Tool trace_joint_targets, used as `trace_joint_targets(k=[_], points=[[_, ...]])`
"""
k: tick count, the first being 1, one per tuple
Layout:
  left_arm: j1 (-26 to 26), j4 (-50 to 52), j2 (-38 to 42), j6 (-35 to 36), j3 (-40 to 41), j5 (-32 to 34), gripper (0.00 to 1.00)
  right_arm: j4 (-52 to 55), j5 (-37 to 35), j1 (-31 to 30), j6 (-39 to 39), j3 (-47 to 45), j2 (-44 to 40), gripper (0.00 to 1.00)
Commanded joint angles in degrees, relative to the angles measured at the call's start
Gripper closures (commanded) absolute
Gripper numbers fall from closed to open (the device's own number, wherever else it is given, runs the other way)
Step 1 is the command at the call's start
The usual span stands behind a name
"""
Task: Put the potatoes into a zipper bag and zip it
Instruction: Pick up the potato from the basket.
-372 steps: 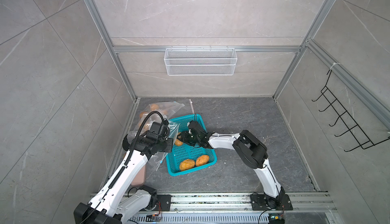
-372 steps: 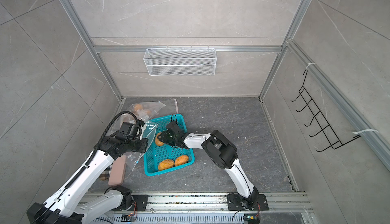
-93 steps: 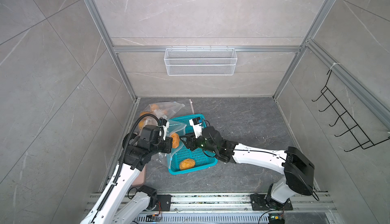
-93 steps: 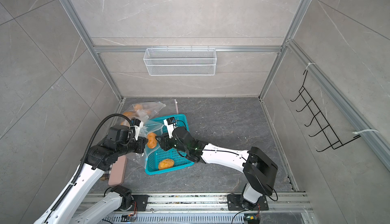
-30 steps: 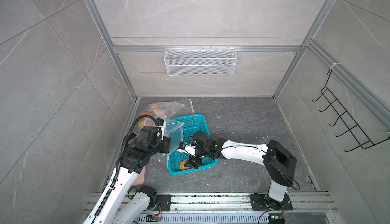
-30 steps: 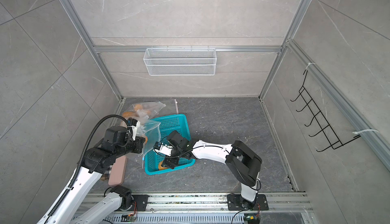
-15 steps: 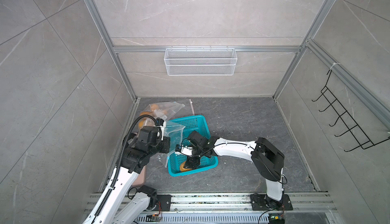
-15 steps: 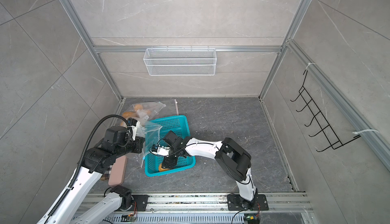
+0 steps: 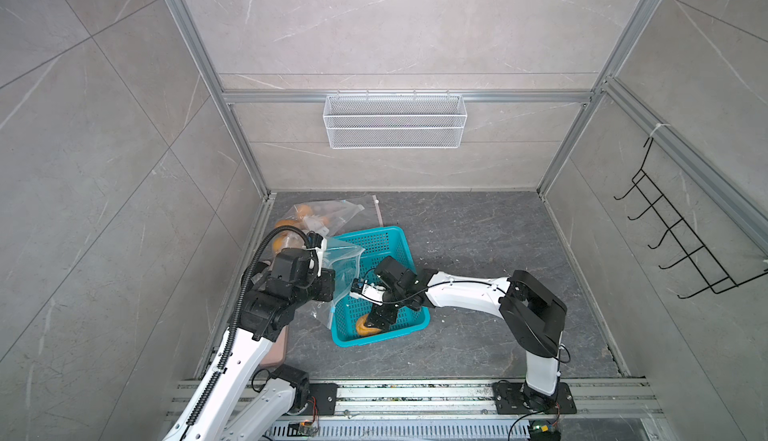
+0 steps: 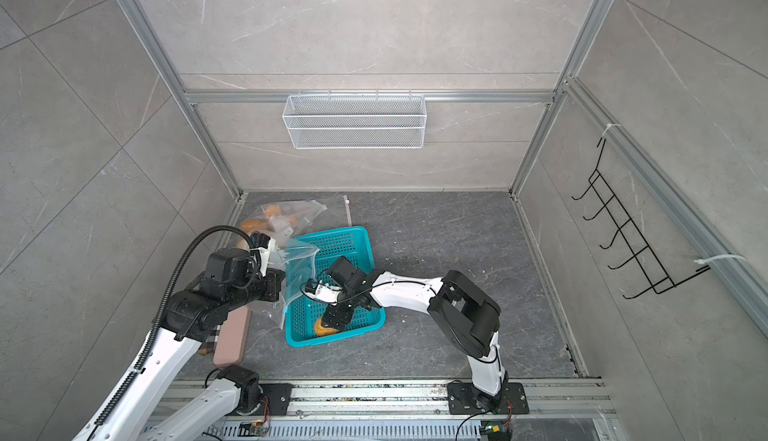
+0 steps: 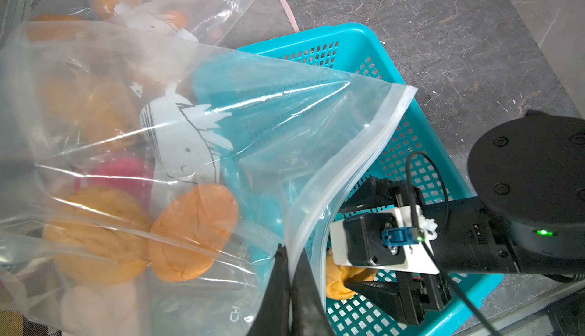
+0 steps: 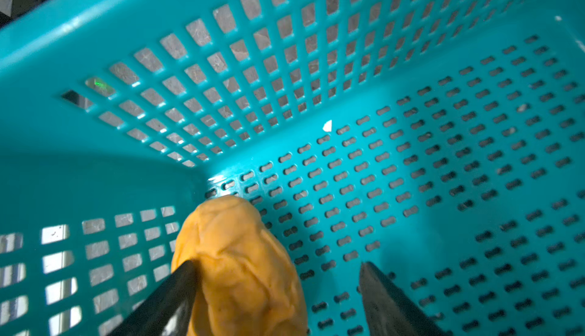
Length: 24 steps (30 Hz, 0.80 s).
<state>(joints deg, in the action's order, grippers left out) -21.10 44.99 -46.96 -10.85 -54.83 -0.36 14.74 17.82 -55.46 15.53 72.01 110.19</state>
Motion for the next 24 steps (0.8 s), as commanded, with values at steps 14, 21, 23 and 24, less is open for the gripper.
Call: trace_joint_targets(k=[14,21,23,24], points=[[0.3,0.2,0.1,0.7,-0.2,-0.4,1.00,-1.1,-4.3,3.3,-6.3,-3.4,-1.6,0.22],[0.2,0.2,-0.3,0.8,-0.2,-0.4,1.00,-0.8,-3.5,3.2,-7.0,-2.5,-0.6,0.36],[0.2,0.2,-0.3,0.8,-0.3,-0.4,1.00,-2.5,-3.7,3.2,-7.7,-3.6,-1.8,0.41],[0.3,0.2,-0.3,0.7,-0.3,-0.6,1.00,-3.4,-4.3,3.2,-8.2,-4.1,-2.6,0.44]])
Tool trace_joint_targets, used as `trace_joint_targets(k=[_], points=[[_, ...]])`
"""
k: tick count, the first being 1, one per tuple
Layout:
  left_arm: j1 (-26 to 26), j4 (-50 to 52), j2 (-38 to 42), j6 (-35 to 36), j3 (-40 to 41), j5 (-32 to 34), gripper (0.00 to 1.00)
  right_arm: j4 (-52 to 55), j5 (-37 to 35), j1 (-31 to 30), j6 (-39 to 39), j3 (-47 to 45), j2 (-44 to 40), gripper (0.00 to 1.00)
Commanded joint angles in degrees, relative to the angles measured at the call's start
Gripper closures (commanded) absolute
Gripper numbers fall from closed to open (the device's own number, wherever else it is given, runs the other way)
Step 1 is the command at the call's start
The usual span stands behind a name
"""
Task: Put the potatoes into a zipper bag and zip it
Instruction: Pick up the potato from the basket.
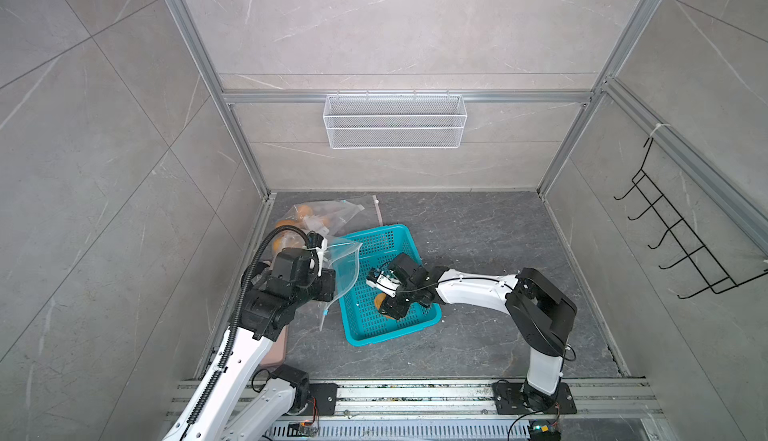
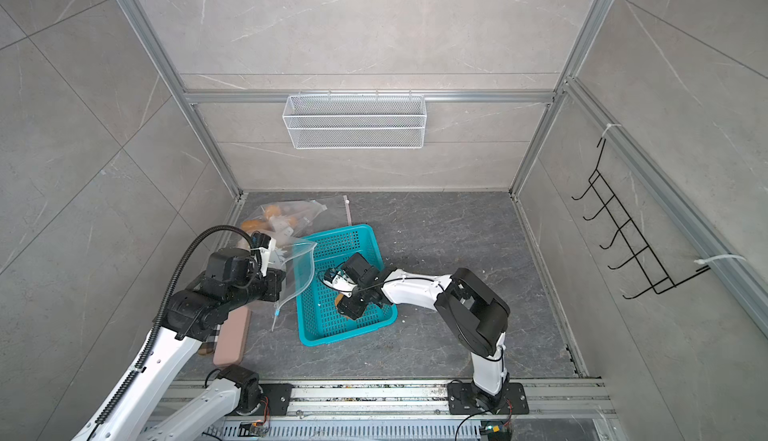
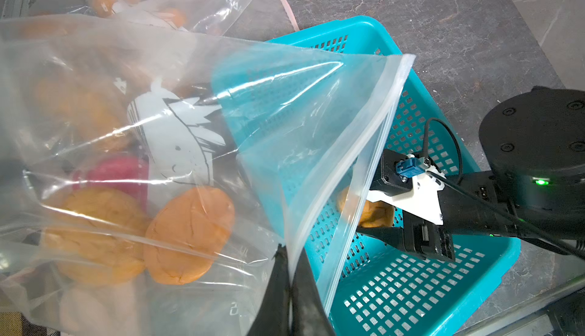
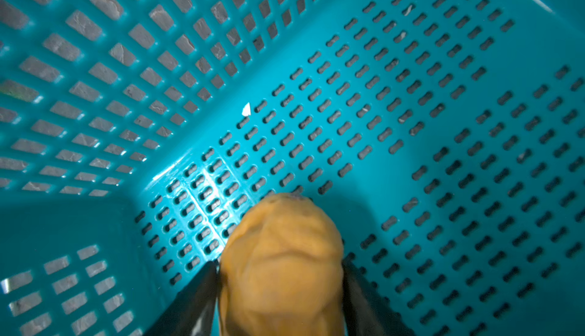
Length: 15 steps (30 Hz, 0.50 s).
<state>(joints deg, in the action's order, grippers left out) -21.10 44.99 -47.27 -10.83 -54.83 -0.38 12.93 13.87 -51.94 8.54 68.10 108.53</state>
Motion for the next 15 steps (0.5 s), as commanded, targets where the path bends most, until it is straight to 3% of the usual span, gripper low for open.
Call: trace_joint_targets(k=[1,10,15], points=[[0.3,0.2,0.0,0.7,-0.3,-0.5,1.00,-2.3,-0.5,-0.3,-1.8,-0.6,-1.8,0.47],[0.4,0.2,0.0,0.8,-0.3,-0.6,1.00,-8.7,-5.0,-0.3,-7.1,-4.9,-13.4,0.54],[0.3,0.2,-0.1,0.8,-0.3,-0.8,1.00,-15.1,-2.4,-0.3,-11.0,-8.9,-22.0,0.54]])
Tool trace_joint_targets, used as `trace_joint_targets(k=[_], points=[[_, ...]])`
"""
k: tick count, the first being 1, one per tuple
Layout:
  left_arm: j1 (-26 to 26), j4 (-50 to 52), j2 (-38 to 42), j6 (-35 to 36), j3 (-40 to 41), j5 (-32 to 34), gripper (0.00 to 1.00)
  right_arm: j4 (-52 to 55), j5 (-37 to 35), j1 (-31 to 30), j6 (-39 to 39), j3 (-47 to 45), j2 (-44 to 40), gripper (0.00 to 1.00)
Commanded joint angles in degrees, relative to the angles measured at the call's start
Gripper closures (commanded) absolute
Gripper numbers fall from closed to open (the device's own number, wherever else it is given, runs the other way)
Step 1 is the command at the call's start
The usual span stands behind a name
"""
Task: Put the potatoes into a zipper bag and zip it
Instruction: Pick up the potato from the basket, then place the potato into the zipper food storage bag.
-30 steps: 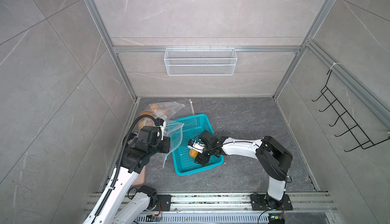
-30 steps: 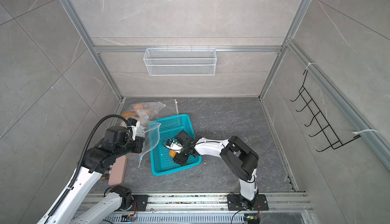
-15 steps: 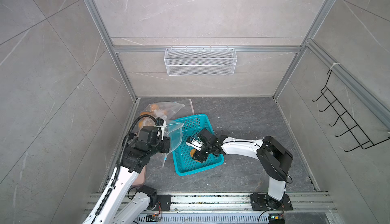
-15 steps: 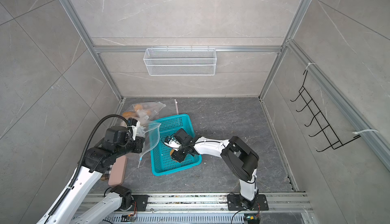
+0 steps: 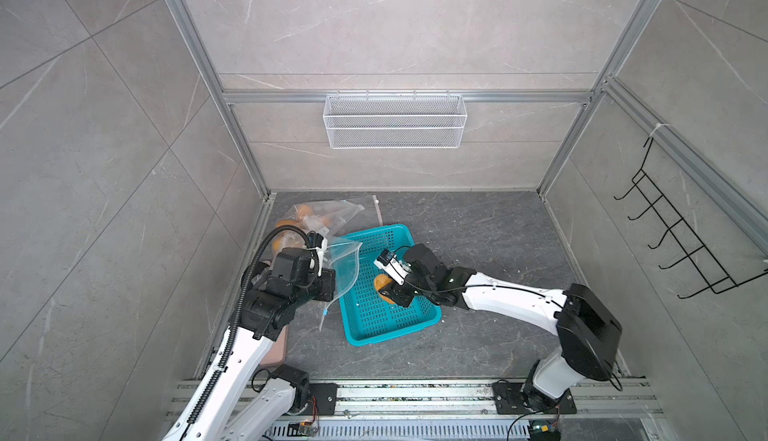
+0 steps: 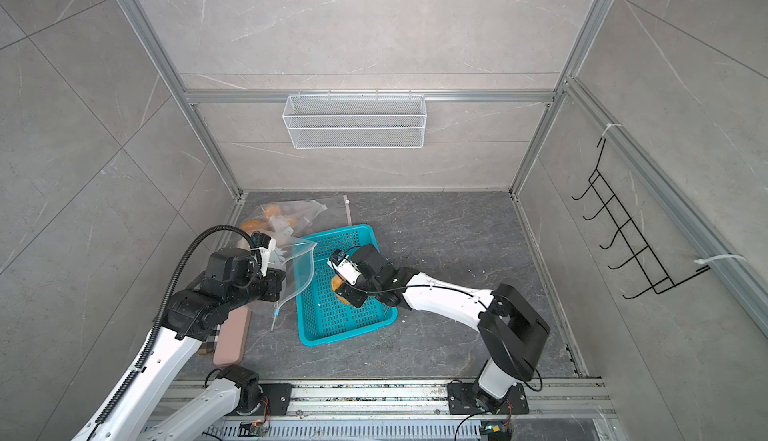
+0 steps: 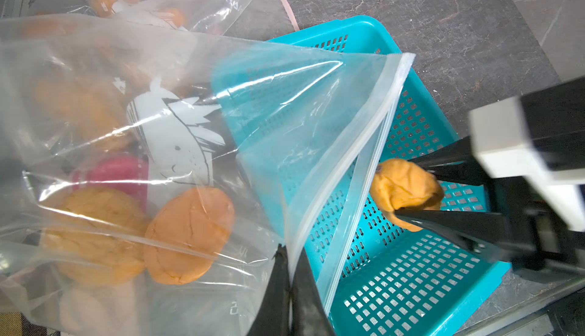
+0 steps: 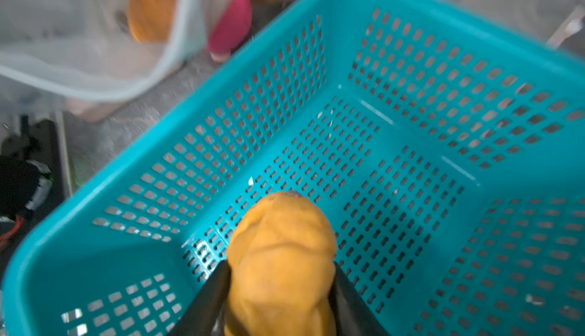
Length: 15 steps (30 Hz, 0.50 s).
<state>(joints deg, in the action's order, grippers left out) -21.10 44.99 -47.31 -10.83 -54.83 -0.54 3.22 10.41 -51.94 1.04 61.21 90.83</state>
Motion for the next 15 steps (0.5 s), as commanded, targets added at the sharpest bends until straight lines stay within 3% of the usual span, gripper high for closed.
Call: trace_joint_targets(k=[1,4,11,15], points=[[0.4,0.2,0.0,0.7,-0.3,-0.8,1.00,-7.6,2.1,-0.3,-4.5,-3.4,-6.1,0.54],[0.4,0.2,-0.1,0.7,-0.4,-0.7,1.00,-15.6,4.6,-0.3,-9.4,-5.7,-8.5,0.56],[0.4,0.1,-0.2,0.8,-0.4,-1.0,1.00,-28.8,10.6,-2.3,-20.7,-3.5,-4.7,0.57],[0.3,0.1,0.0,0.7,-0.4,-1.0,1.00,-29.5,10.7,-3.9,-26.1,0.8,0.4,0.58]])
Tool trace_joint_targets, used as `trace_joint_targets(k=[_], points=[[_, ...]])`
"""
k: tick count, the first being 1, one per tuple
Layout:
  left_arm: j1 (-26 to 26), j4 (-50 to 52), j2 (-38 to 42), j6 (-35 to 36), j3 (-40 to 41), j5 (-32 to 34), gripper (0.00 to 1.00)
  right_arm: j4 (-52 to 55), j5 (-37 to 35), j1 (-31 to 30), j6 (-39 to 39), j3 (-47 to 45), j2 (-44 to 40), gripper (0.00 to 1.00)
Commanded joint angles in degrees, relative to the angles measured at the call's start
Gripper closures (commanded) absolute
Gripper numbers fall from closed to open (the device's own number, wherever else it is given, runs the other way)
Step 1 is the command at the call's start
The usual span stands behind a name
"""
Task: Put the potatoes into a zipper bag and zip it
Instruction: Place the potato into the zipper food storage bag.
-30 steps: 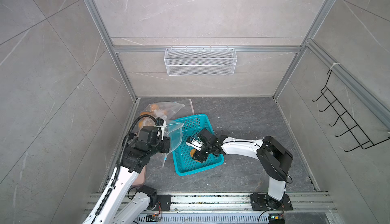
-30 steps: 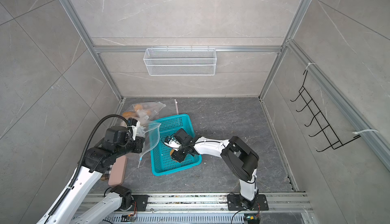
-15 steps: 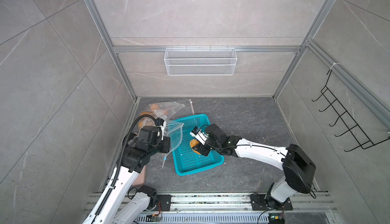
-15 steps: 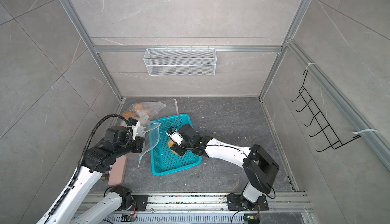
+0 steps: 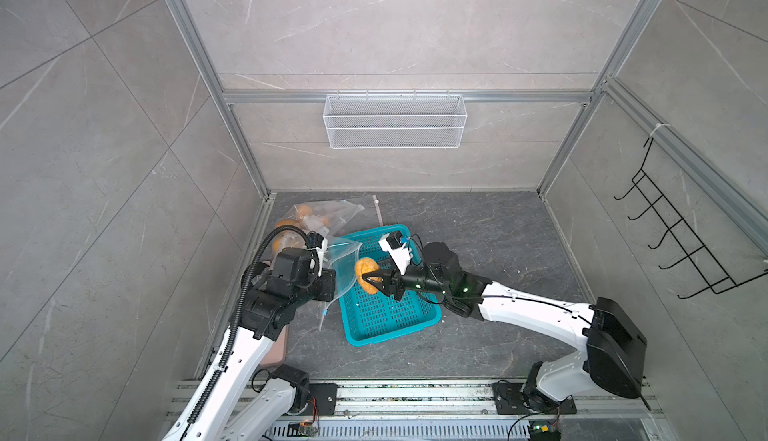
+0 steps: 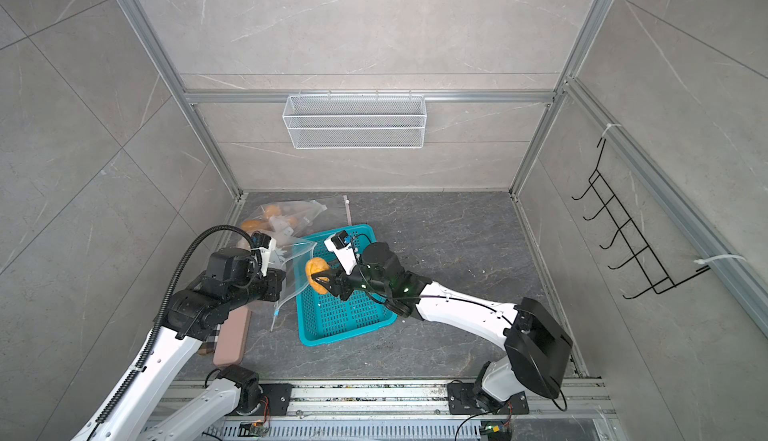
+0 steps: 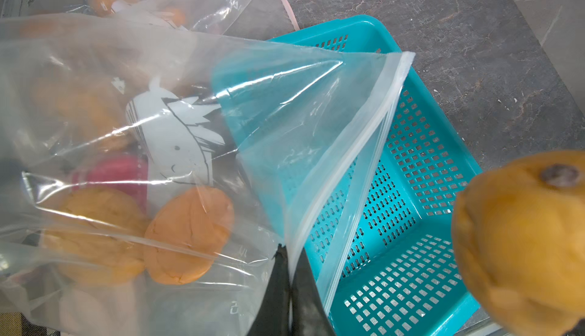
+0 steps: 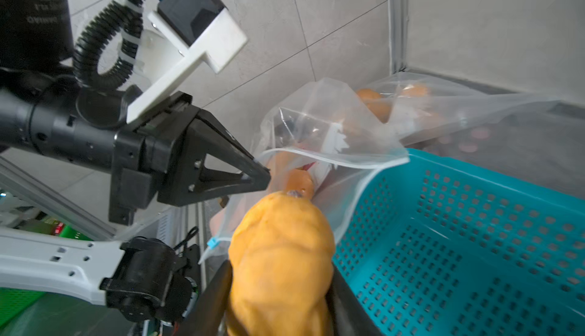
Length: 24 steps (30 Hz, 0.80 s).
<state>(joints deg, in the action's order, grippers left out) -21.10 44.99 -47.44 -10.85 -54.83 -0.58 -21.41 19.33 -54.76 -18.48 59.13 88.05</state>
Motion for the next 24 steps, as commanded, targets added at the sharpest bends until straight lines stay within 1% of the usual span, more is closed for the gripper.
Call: trace_joint_targets(k=[1,5,8,12,14,21,24], points=[[0.4,0.1,0.2,0.8,-0.4,-1.0,1.00,-5.6,1.2,-1.5,-7.6,3.2,4.2,0.58],[0.4,-0.1,0.4,0.7,-0.3,-1.4,1.00,-7.4,-2.6,-2.1,-11.3,3.8,7.5,0.58],[0.4,-0.1,0.5,0.8,-0.4,-1.5,1.00,-11.3,-4.4,-2.1,-14.4,3.1,9.4,0.58],[0.4,-0.1,0.6,0.7,-0.3,-1.7,1.00,-7.9,-7.2,-2.3,-18.1,6.2,12.0,0.57],[0.4,-0.1,0.6,0.8,-0.3,-1.7,1.00,-5.4,-10.1,-2.4,-21.3,7.3,12.5,0.57],[0.4,-0.2,0.4,0.7,-0.3,-2.1,1.00,-1.7,-15.9,-3.0,-32.4,9.4,14.3,0.55],[0.4,-0.2,0.3,0.9,-0.3,-2.2,1.00,-1.5,-16.1,-3.1,-37.5,10.6,16.2,0.52]])
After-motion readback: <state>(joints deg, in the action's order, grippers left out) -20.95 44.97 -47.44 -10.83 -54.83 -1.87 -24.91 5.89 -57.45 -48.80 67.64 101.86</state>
